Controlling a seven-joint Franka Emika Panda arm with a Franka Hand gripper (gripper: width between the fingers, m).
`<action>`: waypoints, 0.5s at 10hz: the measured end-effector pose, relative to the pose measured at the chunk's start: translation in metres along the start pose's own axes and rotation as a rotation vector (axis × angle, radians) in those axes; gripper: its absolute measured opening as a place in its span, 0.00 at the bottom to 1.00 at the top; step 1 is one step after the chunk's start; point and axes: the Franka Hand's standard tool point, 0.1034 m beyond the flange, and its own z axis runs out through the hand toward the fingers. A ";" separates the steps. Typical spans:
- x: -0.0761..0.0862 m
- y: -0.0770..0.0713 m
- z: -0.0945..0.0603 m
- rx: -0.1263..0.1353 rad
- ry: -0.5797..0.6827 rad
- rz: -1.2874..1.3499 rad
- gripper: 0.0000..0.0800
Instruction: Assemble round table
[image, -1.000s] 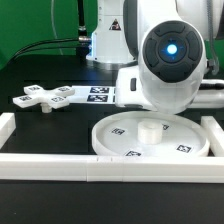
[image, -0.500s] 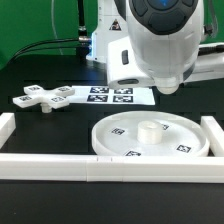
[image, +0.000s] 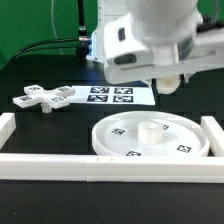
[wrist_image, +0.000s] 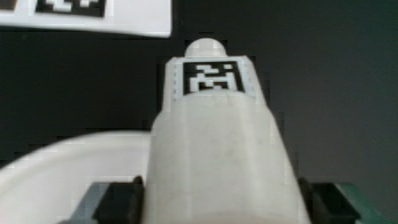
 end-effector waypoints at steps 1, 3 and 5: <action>0.003 -0.002 -0.011 -0.002 0.043 -0.004 0.51; 0.012 -0.001 -0.017 -0.019 0.223 -0.001 0.51; 0.018 0.002 -0.019 -0.033 0.355 0.004 0.51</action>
Offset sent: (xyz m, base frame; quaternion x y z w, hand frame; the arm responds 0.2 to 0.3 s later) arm 0.0000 0.0000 0.0000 0.0000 0.1296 0.0000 0.9916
